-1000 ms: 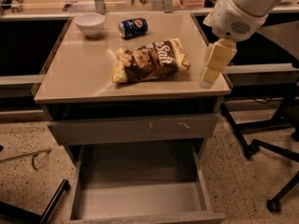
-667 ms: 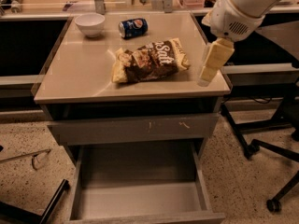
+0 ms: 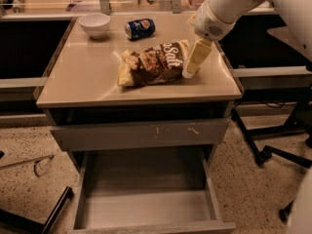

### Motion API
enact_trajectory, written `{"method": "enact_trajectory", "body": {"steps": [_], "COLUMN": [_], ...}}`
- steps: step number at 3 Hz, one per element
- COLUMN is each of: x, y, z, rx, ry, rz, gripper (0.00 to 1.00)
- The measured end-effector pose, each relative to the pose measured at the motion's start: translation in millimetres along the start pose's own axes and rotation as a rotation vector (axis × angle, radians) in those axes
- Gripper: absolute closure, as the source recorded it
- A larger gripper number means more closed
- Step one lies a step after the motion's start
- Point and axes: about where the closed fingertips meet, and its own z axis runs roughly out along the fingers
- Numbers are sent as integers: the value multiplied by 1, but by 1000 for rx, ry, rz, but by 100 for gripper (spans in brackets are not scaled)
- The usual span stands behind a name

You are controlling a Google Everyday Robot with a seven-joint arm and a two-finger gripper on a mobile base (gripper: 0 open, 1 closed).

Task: Place brown chip bag into middle drawer

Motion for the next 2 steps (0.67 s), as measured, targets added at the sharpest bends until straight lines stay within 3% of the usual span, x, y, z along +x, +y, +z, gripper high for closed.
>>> {"method": "enact_trajectory", "body": {"steps": [2], "x": [-16], "y": [-35], "z": [61], "rx": [-53], "ry": [-39], "rz": [-29], "gripper": [0]}}
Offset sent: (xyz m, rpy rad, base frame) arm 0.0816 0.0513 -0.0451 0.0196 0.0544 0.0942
